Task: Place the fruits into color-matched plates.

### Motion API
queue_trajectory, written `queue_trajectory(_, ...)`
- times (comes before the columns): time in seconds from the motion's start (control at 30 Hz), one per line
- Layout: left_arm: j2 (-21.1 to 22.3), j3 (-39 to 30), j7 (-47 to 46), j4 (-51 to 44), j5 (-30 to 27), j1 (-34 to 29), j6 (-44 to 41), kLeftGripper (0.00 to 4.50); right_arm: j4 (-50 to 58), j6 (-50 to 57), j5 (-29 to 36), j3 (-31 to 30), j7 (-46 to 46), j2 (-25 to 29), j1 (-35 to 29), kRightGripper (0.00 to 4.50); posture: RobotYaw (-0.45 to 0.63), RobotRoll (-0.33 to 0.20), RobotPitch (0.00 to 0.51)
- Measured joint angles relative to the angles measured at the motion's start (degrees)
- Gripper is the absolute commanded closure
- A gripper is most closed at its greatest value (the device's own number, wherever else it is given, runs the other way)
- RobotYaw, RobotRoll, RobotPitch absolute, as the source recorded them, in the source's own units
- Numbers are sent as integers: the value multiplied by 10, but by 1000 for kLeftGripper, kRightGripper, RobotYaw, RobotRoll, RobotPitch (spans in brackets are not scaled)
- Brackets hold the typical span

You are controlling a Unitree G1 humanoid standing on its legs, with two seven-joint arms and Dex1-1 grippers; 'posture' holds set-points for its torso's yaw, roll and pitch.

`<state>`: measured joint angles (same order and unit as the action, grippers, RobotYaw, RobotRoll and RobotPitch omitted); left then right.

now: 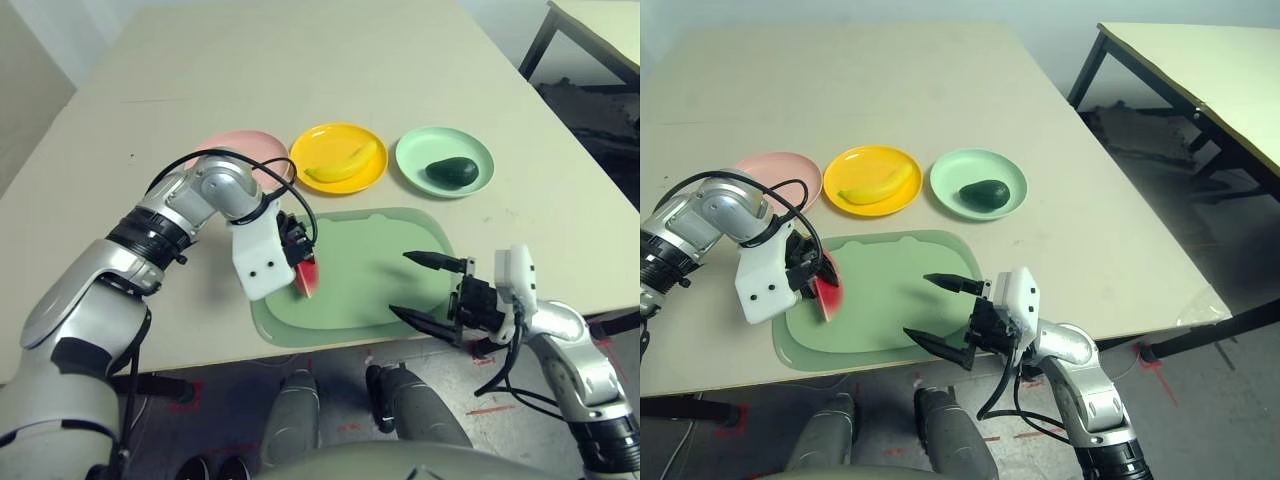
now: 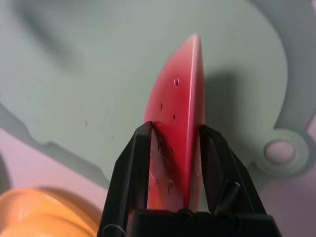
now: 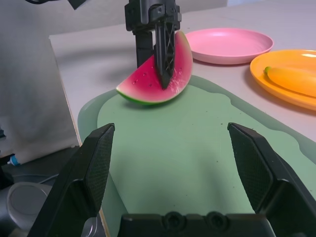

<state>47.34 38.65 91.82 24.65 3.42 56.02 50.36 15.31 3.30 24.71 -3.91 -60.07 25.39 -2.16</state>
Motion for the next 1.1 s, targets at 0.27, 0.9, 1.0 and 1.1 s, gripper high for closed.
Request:
queue_trajectory(0.27,20,0,2,-5,-17,1,-56,3037,0,2,0,-7,11,0,-1,0,-58,0,145)
queue_trajectory(0.9,27,-33,-29,140,-12,131,-52,3037,30,41,32,-7,71,-30,-1,0,-21,0,147)
queue_trajectory(1.0,20,-42,-88,244,59,164,-9,3037,79,73,39,2,128,-39,-24,0,-26,0,152)
queue_trajectory(1.1,18,-47,-154,329,115,174,12,3037,129,102,37,7,194,-51,-55,0,-36,0,153)
